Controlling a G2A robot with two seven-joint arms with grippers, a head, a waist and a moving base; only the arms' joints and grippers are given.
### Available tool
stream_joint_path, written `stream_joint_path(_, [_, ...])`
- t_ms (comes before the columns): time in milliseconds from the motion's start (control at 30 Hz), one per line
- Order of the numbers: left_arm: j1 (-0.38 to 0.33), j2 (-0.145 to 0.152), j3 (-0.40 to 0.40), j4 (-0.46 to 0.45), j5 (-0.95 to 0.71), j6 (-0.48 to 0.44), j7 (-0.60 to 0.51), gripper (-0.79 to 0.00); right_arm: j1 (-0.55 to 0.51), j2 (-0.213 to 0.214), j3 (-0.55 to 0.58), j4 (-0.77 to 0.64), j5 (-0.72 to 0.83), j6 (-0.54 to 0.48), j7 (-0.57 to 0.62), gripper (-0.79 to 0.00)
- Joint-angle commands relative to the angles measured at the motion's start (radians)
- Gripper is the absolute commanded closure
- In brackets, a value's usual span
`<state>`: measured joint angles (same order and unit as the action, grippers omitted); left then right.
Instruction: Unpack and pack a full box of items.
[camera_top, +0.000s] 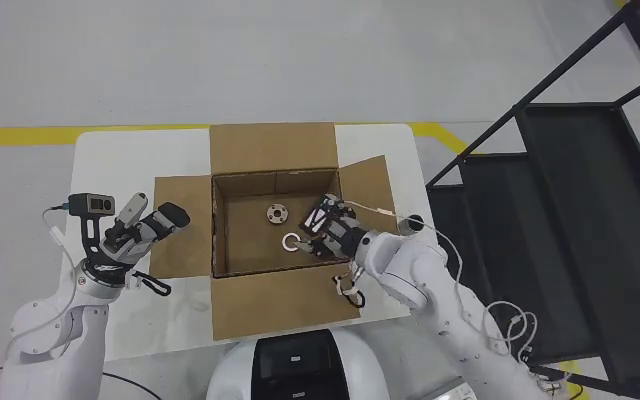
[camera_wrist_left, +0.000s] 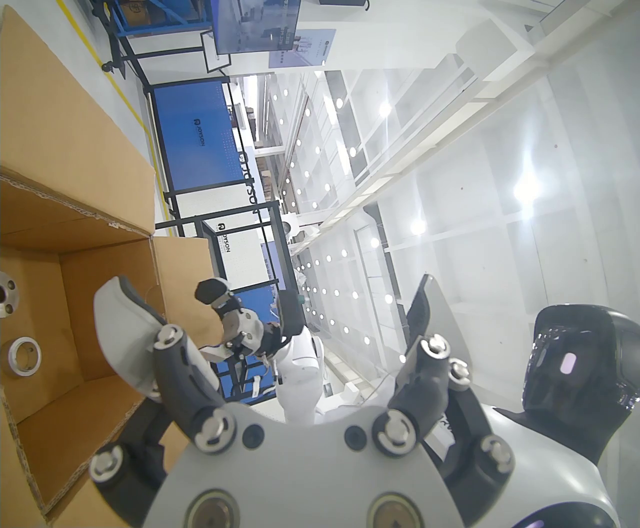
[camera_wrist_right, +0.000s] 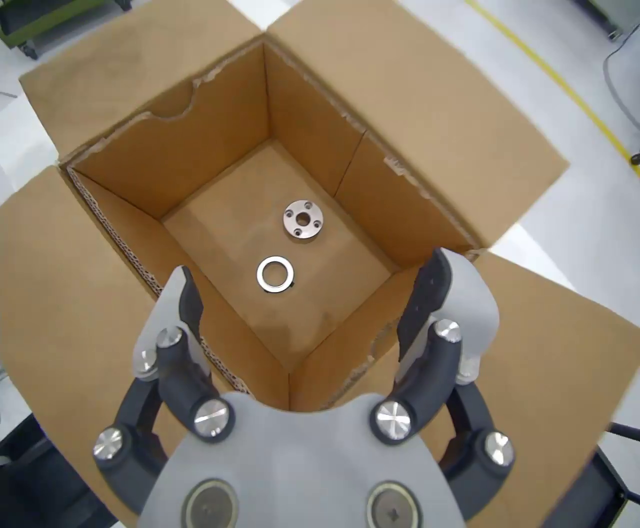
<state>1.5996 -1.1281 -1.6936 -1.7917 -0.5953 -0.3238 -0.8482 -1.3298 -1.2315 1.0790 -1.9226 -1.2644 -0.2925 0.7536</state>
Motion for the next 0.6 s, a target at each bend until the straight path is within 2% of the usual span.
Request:
stream_joint_path(0, [0.0, 0.0, 0.0, 0.0, 0.0, 0.0, 0.0, -0.785, 0.07, -0.014, -0.043, 0.072, 0.044, 0.045, 0.037, -0.785])
stream_joint_path(133, [0.0, 0.0, 0.0, 0.0, 0.0, 0.0, 0.0, -0.785, 0.168, -0.041, -0.105, 0.186, 0.125, 0.129, 0.081, -0.785])
stream_joint_path(567, [0.0, 0.0, 0.0, 0.0, 0.0, 0.0, 0.0, -0.785, 0.168, -0.041, -0.105, 0.186, 0.125, 0.129, 0.081, -0.785])
